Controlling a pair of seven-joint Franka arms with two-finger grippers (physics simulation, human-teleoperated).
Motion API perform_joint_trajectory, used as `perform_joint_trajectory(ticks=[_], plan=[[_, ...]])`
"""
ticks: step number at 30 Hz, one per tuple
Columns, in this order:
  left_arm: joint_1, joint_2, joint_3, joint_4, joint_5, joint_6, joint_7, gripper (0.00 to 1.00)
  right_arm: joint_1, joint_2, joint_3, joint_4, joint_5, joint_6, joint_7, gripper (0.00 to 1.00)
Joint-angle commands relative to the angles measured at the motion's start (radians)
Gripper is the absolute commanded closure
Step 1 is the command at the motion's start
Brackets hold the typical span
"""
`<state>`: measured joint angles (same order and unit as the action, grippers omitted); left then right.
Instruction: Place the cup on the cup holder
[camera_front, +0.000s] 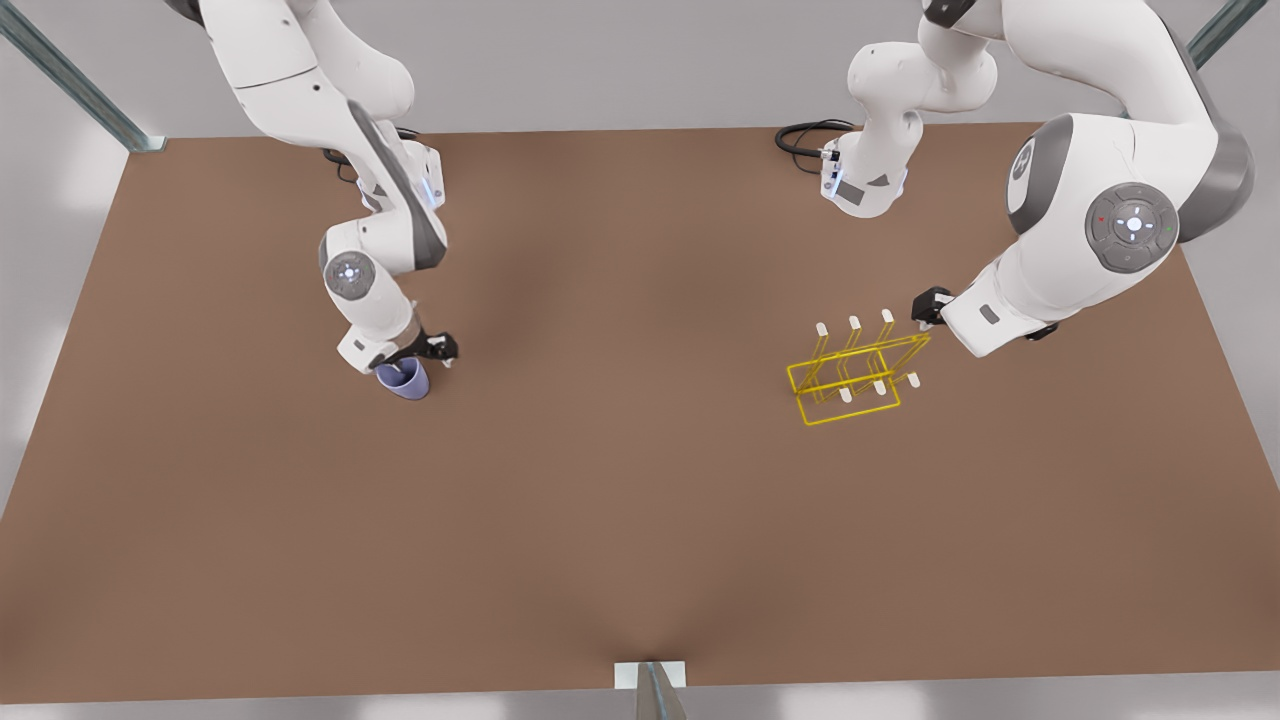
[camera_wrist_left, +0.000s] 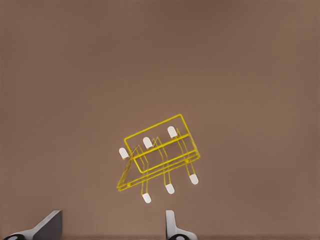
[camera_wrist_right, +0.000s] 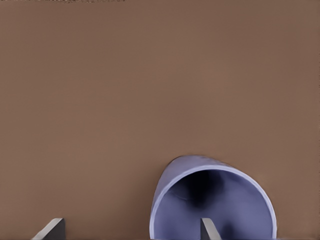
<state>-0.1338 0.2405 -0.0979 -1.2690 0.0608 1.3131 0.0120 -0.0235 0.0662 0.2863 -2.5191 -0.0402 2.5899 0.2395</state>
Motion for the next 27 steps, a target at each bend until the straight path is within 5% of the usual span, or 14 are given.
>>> perform_joint_trajectory(ticks=[1, 8, 10, 12, 19, 27], plan=[[-0.001, -0.001, 0.0, 0.0, 0.001, 0.0, 0.0, 0.0, 0.004, 0.007, 0.002, 0.0, 0.002, -0.001, -0.009, 0.0], [-0.001, 0.0, 0.0, -0.003, 0.001, -0.002, 0.0, 0.0, 0.01, 0.08, 0.001, 0.01, 0.002, 0.001, -0.006, 0.0], [-0.001, -0.001, 0.0, -0.004, 0.001, -0.002, 0.0, 0.0, 0.004, 0.081, 0.001, 0.014, 0.002, -0.004, -0.017, 0.57], [-0.001, -0.001, 0.0, -0.004, 0.001, -0.002, 0.0, 0.0, -0.003, 0.081, 0.001, 0.037, 0.0, -0.036, -0.019, 0.79], [-0.004, -0.001, -0.002, -0.004, 0.001, 0.0, 0.0, 0.0, -0.027, 0.116, -0.001, 0.105, -0.01, -0.145, -0.045, 0.79], [-0.01, -0.001, -0.002, -0.004, 0.001, 0.0, 0.0, 0.0, -0.038, 0.158, -0.001, 0.453, -0.01, -0.476, -0.094, 0.79]])
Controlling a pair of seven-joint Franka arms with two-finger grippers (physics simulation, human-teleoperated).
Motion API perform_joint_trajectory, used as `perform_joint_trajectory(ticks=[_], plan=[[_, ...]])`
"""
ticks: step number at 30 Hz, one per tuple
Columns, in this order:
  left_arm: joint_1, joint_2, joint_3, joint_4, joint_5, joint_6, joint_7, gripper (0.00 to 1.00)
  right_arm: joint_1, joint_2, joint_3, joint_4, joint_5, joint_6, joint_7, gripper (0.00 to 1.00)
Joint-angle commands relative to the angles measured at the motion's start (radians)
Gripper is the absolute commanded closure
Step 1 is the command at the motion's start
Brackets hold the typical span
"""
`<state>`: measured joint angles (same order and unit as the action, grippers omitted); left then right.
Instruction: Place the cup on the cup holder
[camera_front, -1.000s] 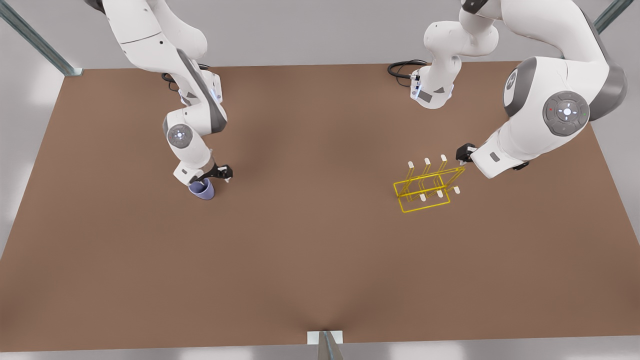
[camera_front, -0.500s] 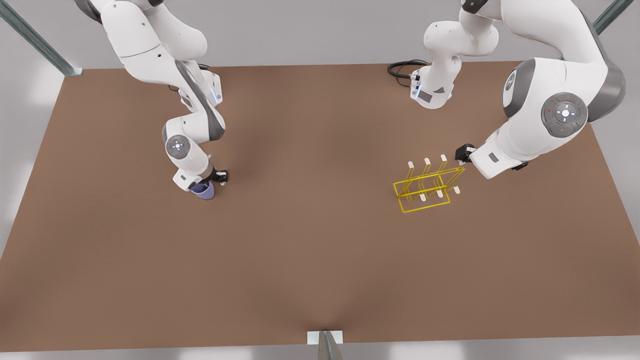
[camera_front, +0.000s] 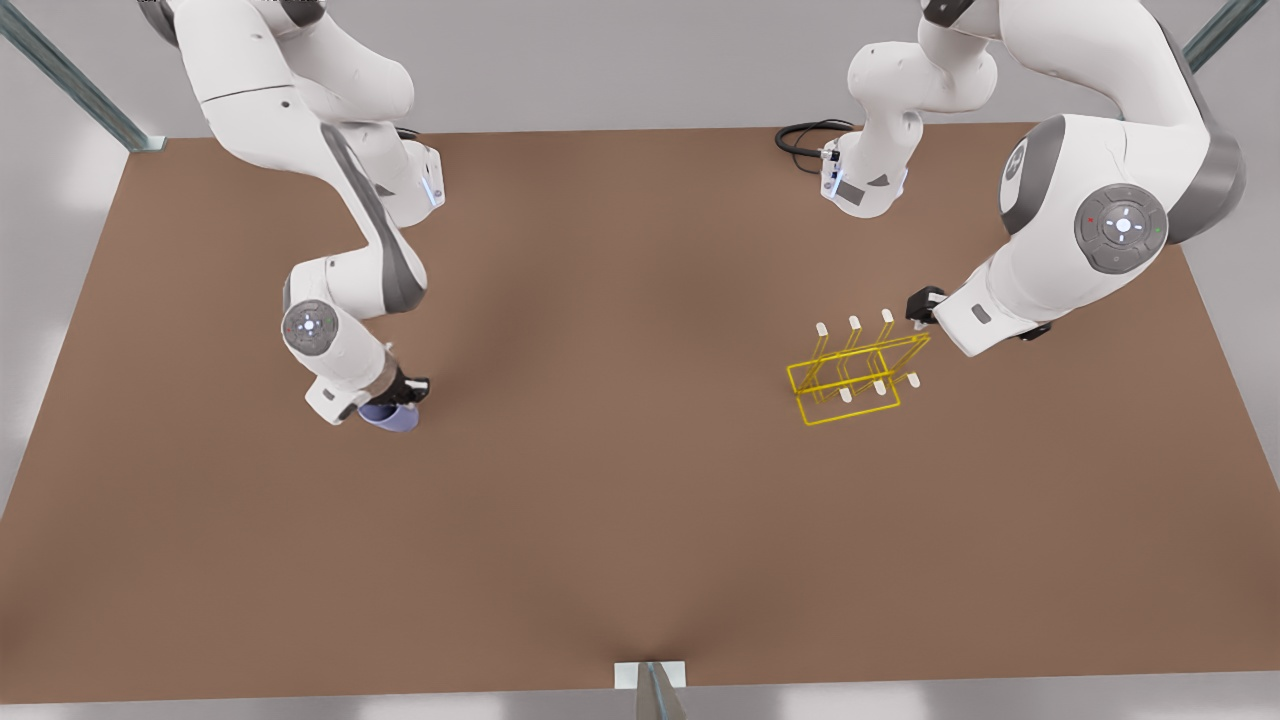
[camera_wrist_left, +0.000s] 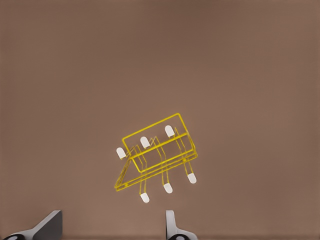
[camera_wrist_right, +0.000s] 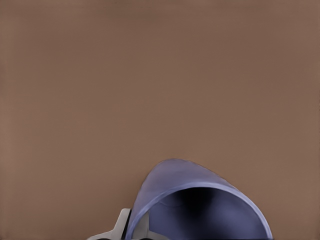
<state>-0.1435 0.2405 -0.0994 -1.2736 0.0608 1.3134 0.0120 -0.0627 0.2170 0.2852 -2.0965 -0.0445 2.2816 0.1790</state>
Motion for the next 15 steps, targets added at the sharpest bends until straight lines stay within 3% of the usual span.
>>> perform_joint_trajectory(ticks=[1, 5, 8, 15], plan=[[-0.001, -0.001, 0.0, 0.0, 0.001, 0.0, 0.0, 0.0, 0.004, 0.036, 0.0, 0.085, -0.005, -0.198, -0.03, 0.79], [-0.001, -0.001, 0.0, 0.0, 0.001, -0.002, 0.002, 0.0, 0.043, 0.134, 0.005, 0.317, 0.014, -0.364, -0.035, 0.79], [-0.001, -0.001, 0.0, 0.0, 0.001, -0.003, 0.0, 0.0, 0.053, 0.226, 0.003, 0.466, 0.225, -0.452, -0.148, 0.79], [-0.008, -0.001, 0.0, 0.0, 0.002, -0.01, 0.002, 0.0, 0.07, 0.467, 0.003, 0.618, 0.716, -0.635, -0.618, 0.79]])
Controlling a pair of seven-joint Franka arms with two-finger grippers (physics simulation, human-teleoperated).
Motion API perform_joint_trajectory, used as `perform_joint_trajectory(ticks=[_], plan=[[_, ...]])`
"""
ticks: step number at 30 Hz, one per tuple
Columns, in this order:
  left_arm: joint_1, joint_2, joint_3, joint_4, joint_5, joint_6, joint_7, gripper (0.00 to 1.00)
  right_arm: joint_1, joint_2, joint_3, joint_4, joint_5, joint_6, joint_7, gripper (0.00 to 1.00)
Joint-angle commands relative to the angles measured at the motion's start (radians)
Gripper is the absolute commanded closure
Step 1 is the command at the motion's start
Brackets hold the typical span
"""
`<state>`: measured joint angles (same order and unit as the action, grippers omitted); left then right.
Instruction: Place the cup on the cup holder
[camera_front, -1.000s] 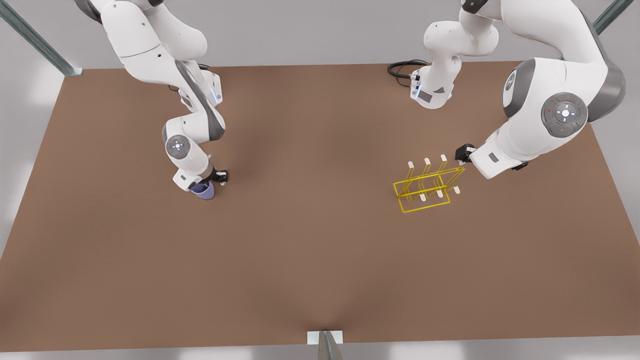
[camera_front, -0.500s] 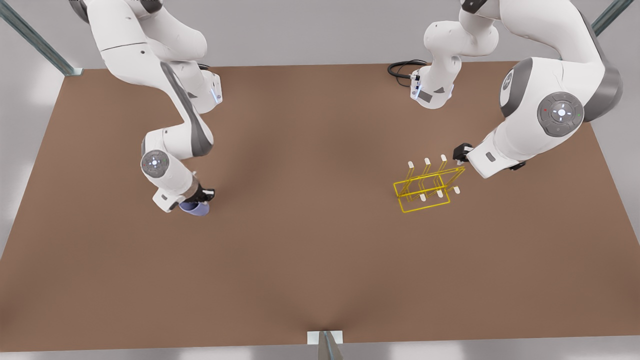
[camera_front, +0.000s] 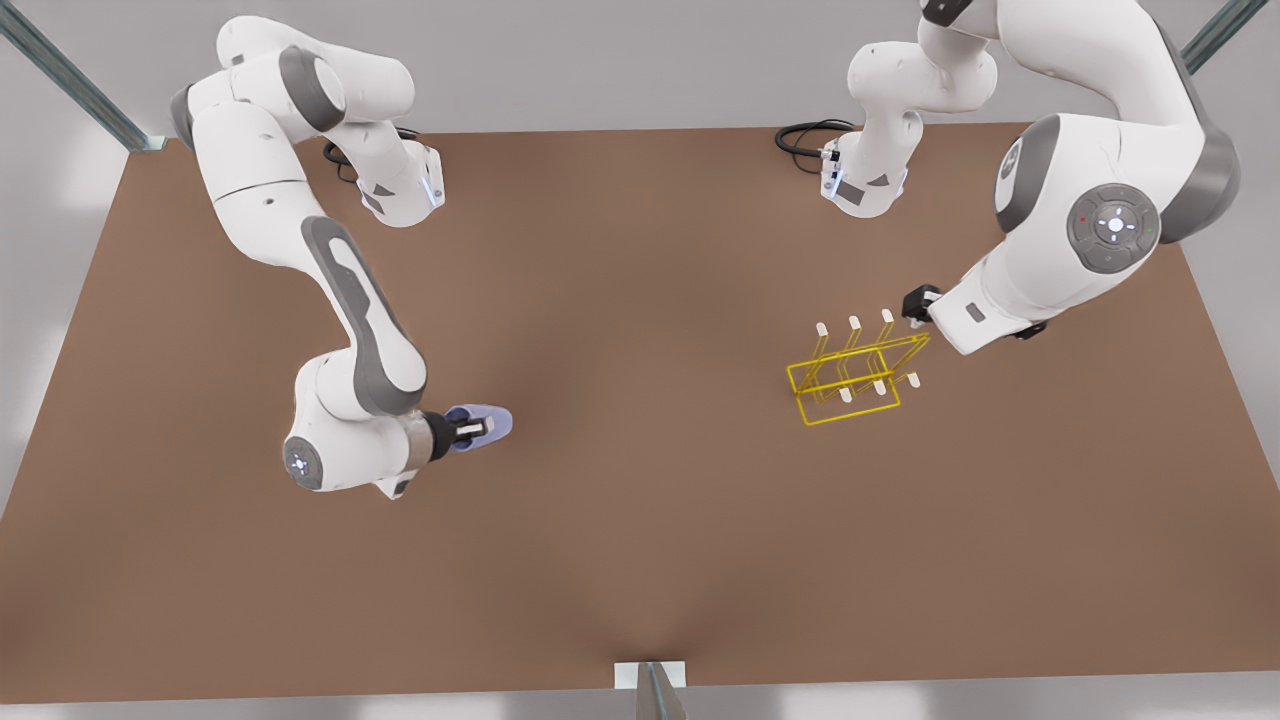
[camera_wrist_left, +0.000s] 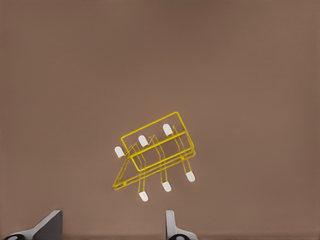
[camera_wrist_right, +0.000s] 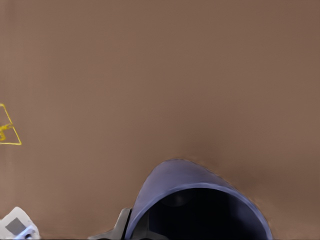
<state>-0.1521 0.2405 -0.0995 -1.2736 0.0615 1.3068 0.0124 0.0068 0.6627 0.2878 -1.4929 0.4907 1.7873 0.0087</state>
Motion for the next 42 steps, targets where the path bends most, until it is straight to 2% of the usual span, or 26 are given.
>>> perform_joint_trajectory(ticks=[1, 5, 6, 7, 9, 13, 24, 27, 40, 41, 42], plan=[[0.0, -0.001, 0.0, 0.0, 0.001, -0.003, 0.001, 0.0, 0.019, 0.069, 0.001, 0.06, 0.242, -0.174, -0.478, 0.79], [0.0, -0.001, 0.0, 0.0, 0.001, -0.003, 0.001, 0.0, 0.079, 0.152, 0.001, 0.109, 0.485, -0.186, -0.612, 0.79], [0.0, -0.001, 0.0, 0.0, 0.001, -0.003, 0.001, 0.0, 0.107, 0.202, 0.001, 0.198, 0.529, -0.232, -0.61, 0.79], [0.0, -0.001, 0.0, 0.0, 0.001, -0.003, 0.001, 0.0, 0.133, 0.227, 0.001, 0.214, 0.617, -0.24, -0.624, 0.79], [0.0, -0.001, 0.0, -0.001, 0.001, -0.003, 0.0, 0.0, 0.185, 0.293, 0.001, 0.298, 0.68, -0.238, -0.679, 0.79], [0.0, 0.0, 0.0, -0.001, 0.001, -0.003, 0.0, 0.0, 0.259, 0.371, -0.001, 0.321, 0.741, -0.227, -0.832, 0.79], [0.0, 0.0, 0.0, -0.01, 0.001, -0.003, 0.0, 0.0, 0.321, 0.477, -0.045, 0.342, 0.74, -0.195, -1.161, 0.79], [0.0, 0.0, 0.0, -0.01, 0.001, -0.003, 0.0, 0.0, 0.357, 0.485, -0.093, 0.346, 0.738, -0.183, -1.173, 0.79], [0.0, 0.0, 0.0, -0.03, 0.001, -0.003, 0.001, 0.0, 0.393, 0.489, -0.159, 0.346, 0.732, -0.181, -1.184, 0.78], [0.0, 0.0, 0.0, -0.03, 0.001, -0.004, 0.001, 0.0, 0.397, 0.489, -0.168, 0.346, 0.732, -0.181, -1.185, 0.57], [0.0, 0.0, 0.0, -0.03, 0.001, -0.003, 0.0, 0.0, 0.41, 0.489, -0.185, 0.35, 0.732, -0.178, -1.204, 0.32]])
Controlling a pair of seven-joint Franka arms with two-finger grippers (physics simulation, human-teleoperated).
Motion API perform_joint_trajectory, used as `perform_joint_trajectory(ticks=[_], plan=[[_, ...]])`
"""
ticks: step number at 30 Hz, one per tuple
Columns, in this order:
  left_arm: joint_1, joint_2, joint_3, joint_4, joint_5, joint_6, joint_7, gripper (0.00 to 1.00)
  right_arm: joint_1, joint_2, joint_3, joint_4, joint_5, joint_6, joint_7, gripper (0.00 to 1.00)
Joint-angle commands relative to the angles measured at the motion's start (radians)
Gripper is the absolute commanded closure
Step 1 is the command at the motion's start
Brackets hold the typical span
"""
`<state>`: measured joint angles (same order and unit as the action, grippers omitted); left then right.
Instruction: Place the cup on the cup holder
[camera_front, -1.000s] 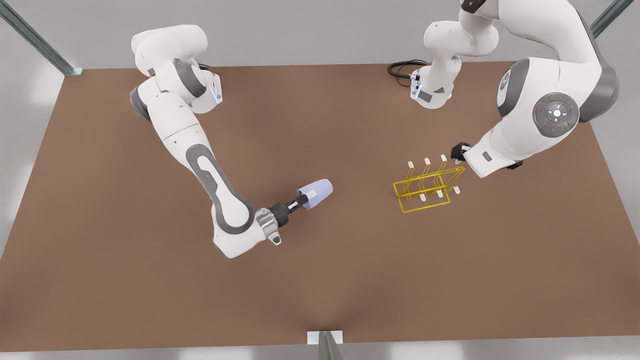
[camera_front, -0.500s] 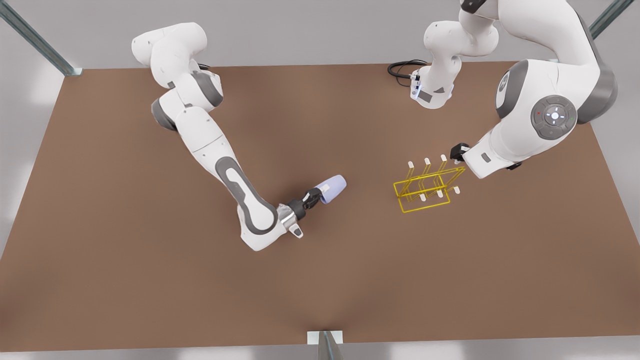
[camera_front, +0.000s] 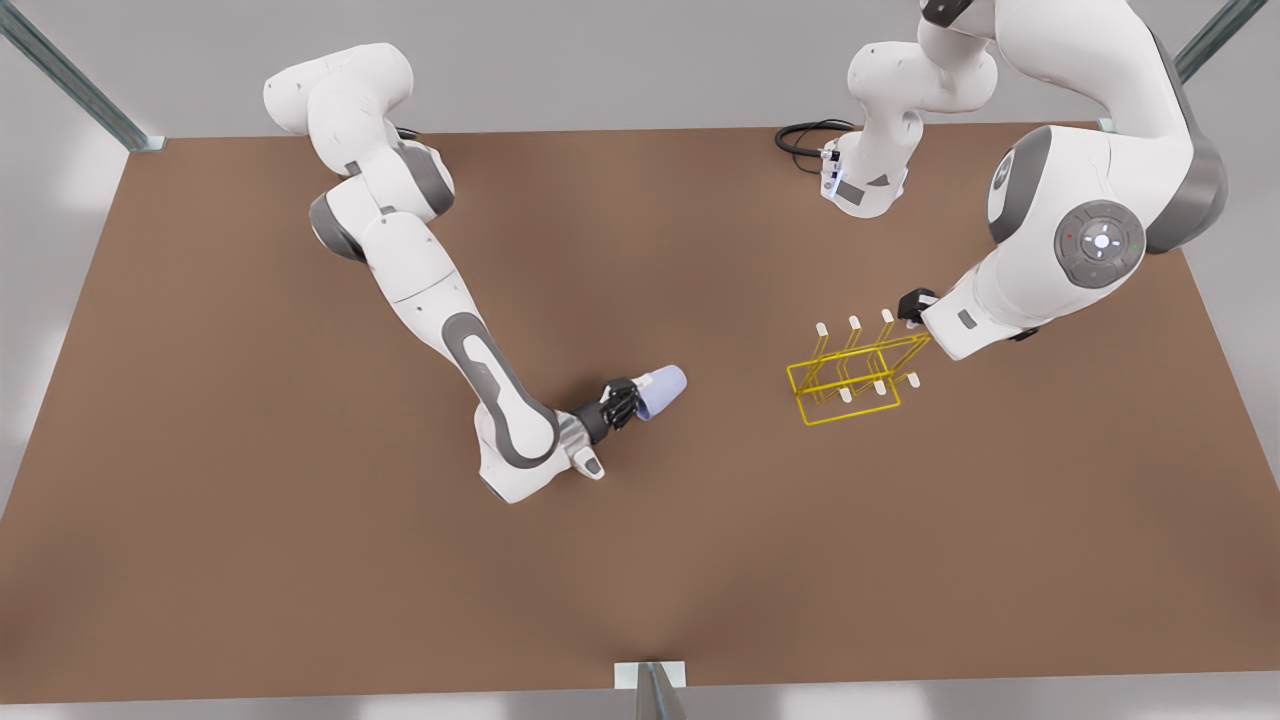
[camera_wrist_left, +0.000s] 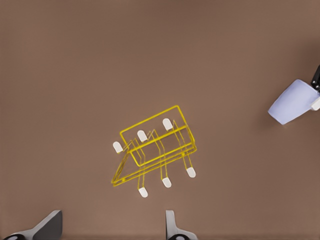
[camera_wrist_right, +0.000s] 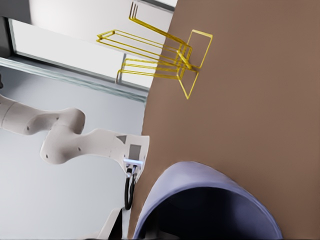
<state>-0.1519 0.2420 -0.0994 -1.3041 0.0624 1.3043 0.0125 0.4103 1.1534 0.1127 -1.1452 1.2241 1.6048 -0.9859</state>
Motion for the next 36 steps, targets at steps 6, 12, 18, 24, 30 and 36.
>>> perform_joint_trajectory(ticks=[6, 12, 18, 24, 30, 36], plan=[[0.0, -0.001, 0.0, 0.002, 0.001, -0.002, 0.0, 0.0, 0.004, -0.001, -0.011, -0.001, -0.005, 0.01, -0.315, 0.0], [-0.12, 0.019, -0.008, 0.005, 0.001, 0.041, -0.002, 0.0, -0.034, -0.006, -0.036, -0.001, -0.061, -0.002, -0.33, 0.0], [-0.41, 0.282, -0.014, 0.002, -0.065, 0.308, 0.522, 0.0, -0.202, -0.098, -0.034, 0.002, -0.334, -0.019, -0.327, 0.0], [-0.431, 0.313, -0.017, -0.211, -0.062, 0.71, 0.552, 0.0, -0.206, -0.635, -0.027, 0.012, -1.16, -0.209, 0.723, 0.0], [-0.531, 0.373, -0.04, -0.227, -0.065, 0.911, 0.382, 0.0, -0.33, -0.885, -0.03, -0.332, -1.192, 0.052, 1.007, 0.0], [-0.532, 0.444, -0.039, -0.227, -0.064, 0.995, 0.322, 0.0, -0.415, -0.85, -0.033, -0.211, -1.233, -0.115, 1.015, 0.0]])
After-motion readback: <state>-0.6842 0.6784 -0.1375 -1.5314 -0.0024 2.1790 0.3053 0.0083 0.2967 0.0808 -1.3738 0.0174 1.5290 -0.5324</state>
